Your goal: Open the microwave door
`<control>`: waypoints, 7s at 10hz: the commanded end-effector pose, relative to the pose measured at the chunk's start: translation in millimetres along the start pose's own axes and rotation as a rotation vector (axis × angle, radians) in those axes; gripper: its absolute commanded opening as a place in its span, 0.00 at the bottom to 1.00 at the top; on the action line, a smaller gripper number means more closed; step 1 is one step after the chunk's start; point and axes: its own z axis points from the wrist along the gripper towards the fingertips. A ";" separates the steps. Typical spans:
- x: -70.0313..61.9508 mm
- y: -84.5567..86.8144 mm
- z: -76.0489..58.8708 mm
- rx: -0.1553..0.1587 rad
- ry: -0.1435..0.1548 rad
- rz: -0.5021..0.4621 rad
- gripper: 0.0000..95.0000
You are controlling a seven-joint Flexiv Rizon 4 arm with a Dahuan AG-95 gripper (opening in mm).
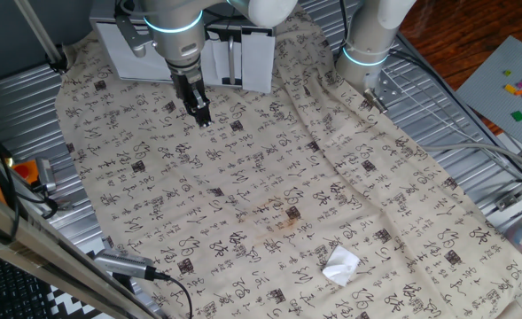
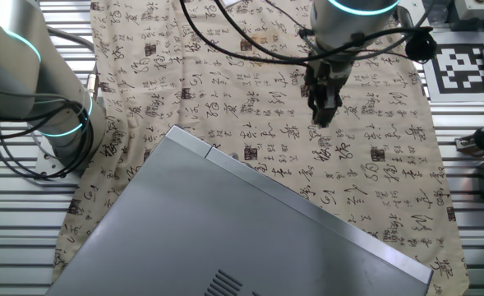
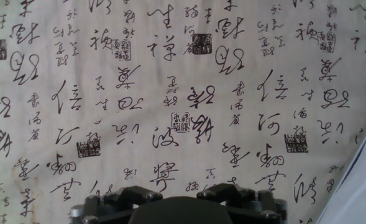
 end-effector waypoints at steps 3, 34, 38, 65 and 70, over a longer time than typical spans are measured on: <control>-0.9 0.3 0.7 0.009 -0.003 -0.148 0.00; 73.0 -63.1 -30.9 0.127 0.347 -0.374 0.00; 73.0 -63.1 -30.9 0.148 0.355 -0.352 0.00; 146.4 -82.7 -29.4 0.168 0.495 -0.513 0.20; 151.4 -85.9 -29.3 0.167 0.551 -0.523 0.20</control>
